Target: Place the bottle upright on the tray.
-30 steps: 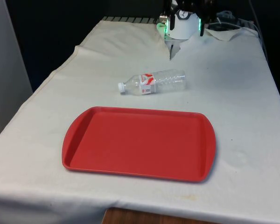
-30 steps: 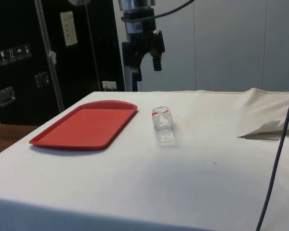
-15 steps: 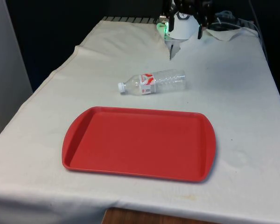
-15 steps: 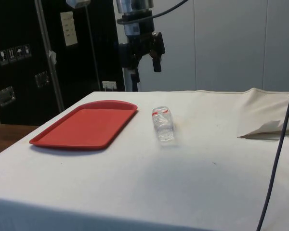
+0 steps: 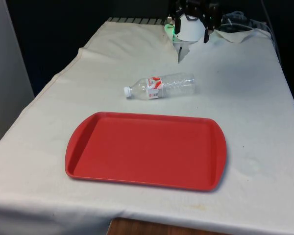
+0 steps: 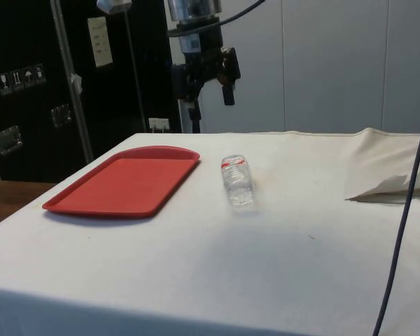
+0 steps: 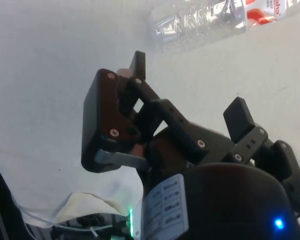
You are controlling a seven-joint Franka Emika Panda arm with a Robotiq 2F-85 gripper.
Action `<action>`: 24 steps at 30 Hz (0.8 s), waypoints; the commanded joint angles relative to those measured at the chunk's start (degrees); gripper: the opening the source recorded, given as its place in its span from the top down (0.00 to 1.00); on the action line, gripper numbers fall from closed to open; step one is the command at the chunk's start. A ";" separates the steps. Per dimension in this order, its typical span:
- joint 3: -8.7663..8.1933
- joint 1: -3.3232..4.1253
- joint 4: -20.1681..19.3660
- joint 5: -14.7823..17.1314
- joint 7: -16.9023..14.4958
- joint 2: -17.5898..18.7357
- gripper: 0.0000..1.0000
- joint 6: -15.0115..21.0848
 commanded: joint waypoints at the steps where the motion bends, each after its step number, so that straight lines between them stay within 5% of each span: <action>1: -0.06 -0.06 0.29 0.23 0.46 0.46 0.00 0.11; 24: -0.17 -0.52 0.63 0.11 6.07 1.60 0.00 0.80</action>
